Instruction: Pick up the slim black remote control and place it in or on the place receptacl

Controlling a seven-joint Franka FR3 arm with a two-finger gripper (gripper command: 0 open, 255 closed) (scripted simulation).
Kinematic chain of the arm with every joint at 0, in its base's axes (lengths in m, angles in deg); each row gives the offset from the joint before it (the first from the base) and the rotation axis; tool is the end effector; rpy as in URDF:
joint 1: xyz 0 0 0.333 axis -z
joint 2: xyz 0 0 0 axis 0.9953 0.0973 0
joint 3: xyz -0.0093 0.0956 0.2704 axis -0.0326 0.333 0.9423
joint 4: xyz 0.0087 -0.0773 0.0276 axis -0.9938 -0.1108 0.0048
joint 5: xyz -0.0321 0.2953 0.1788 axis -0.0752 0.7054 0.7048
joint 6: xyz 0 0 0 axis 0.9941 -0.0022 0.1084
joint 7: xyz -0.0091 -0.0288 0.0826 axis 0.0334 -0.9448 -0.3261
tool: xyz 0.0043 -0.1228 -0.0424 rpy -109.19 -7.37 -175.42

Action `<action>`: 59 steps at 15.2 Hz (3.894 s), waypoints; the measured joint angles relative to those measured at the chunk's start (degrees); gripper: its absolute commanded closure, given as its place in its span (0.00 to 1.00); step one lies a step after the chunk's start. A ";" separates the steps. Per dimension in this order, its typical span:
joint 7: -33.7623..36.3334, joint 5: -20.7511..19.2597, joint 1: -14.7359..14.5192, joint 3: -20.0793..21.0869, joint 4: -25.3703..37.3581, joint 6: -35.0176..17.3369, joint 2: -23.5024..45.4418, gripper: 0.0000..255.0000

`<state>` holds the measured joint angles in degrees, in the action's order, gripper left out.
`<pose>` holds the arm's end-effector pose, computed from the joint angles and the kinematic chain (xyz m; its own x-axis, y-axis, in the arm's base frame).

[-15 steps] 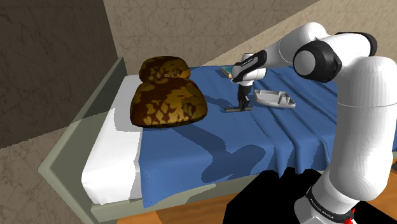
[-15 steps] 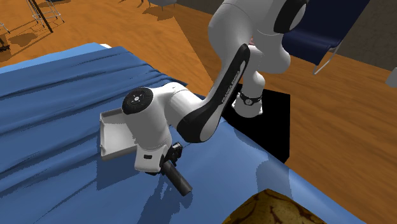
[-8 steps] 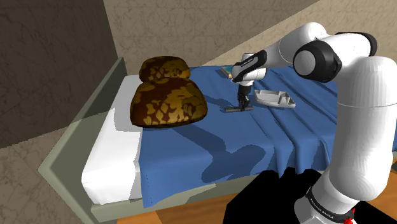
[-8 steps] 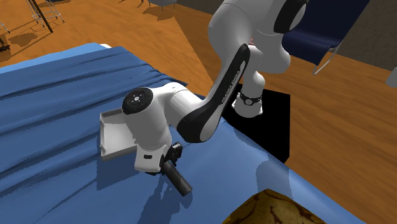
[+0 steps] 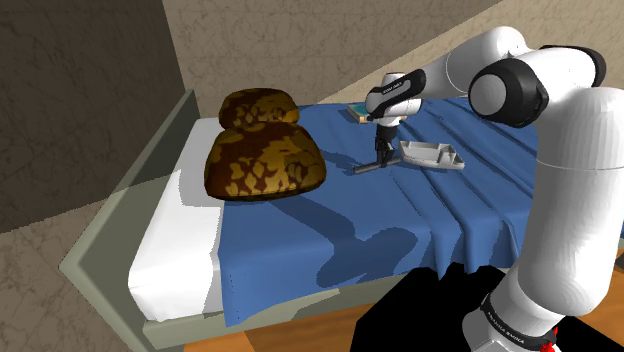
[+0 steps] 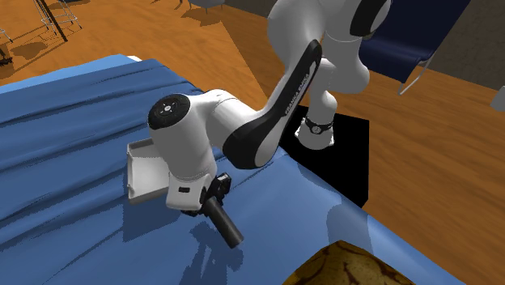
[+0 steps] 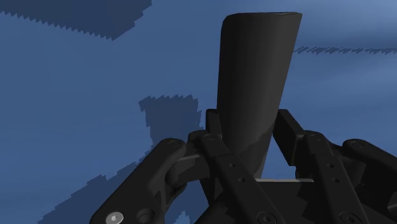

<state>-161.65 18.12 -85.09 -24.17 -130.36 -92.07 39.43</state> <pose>0.5370 -0.1993 0.3267 0.5037 0.8638 -0.0097 0.8606 -0.5027 -0.0812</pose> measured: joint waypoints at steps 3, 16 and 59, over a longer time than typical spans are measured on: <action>0.52 -0.63 -0.28 -0.21 0.80 1.95 -1.27 1.00; 1.60 -2.31 -0.52 -0.82 6.67 10.70 -4.45 1.00; -24.70 4.37 21.04 -6.86 24.45 15.38 10.88 1.00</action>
<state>-186.34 22.50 -64.05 -31.03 -105.91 -76.69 50.31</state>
